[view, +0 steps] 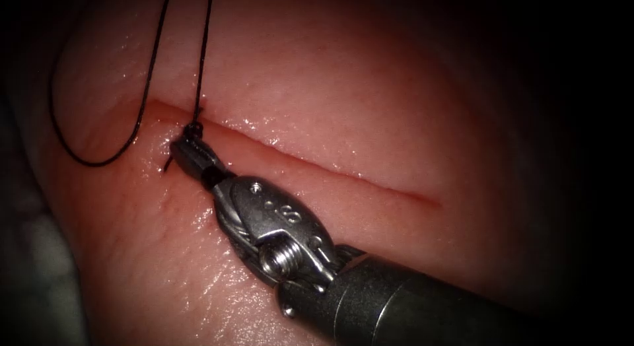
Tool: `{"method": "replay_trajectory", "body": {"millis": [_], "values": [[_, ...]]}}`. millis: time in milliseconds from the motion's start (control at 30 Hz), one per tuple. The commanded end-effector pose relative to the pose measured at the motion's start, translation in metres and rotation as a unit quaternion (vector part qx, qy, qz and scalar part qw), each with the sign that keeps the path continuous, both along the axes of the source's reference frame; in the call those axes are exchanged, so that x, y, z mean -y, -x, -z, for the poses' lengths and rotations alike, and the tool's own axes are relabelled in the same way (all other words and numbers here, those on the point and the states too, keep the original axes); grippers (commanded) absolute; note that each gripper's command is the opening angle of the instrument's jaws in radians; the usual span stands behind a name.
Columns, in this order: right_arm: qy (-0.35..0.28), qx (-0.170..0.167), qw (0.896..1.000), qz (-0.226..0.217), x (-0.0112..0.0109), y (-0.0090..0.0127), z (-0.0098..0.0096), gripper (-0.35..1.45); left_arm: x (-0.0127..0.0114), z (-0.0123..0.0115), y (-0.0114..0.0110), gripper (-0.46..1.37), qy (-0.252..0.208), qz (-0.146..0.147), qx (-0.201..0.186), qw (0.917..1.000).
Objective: Wound Closure
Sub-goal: Pull the right gripper down and the left gripper up to tighten the suture
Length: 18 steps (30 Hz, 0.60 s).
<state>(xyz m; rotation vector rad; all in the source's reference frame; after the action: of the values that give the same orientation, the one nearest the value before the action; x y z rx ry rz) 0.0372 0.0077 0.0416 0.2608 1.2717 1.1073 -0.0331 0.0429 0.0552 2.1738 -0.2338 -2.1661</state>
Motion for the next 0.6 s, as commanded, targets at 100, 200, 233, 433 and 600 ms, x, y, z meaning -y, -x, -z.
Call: {"method": "replay_trajectory", "body": {"millis": [100, 200, 233, 433, 600], "values": [[0.035, -0.009, 0.999, 0.026, -0.0002, -0.0001, -0.0002, -0.35, -0.0005, -0.0004, 0.0, -0.35, -0.001, -0.003, -0.001, 1.0], [0.066, -0.014, 0.996, 0.05, -0.0003, -0.0004, -0.0002, -0.35, -0.001, -0.0008, 0.0001, -0.35, -0.004, -0.002, -0.002, 1.0], [0.068, -0.014, 0.996, 0.052, -0.0003, -0.0005, -0.0002, -0.35, -0.0011, -0.0009, 0.0001, -0.35, -0.004, -0.002, -0.002, 1.0], [0.118, -0.032, 0.989, 0.085, -0.0001, -0.001, -0.0001, -0.35, -0.002, -0.0017, 0.0002, -0.35, -0.003, 0.0, -0.003, 1.0], [0.129, -0.034, 0.987, 0.092, -0.0001, -0.0013, -0.0001, -0.35, -0.0027, -0.0022, 0.0002, -0.35, -0.003, 0.002, -0.004, 1.0]]}}
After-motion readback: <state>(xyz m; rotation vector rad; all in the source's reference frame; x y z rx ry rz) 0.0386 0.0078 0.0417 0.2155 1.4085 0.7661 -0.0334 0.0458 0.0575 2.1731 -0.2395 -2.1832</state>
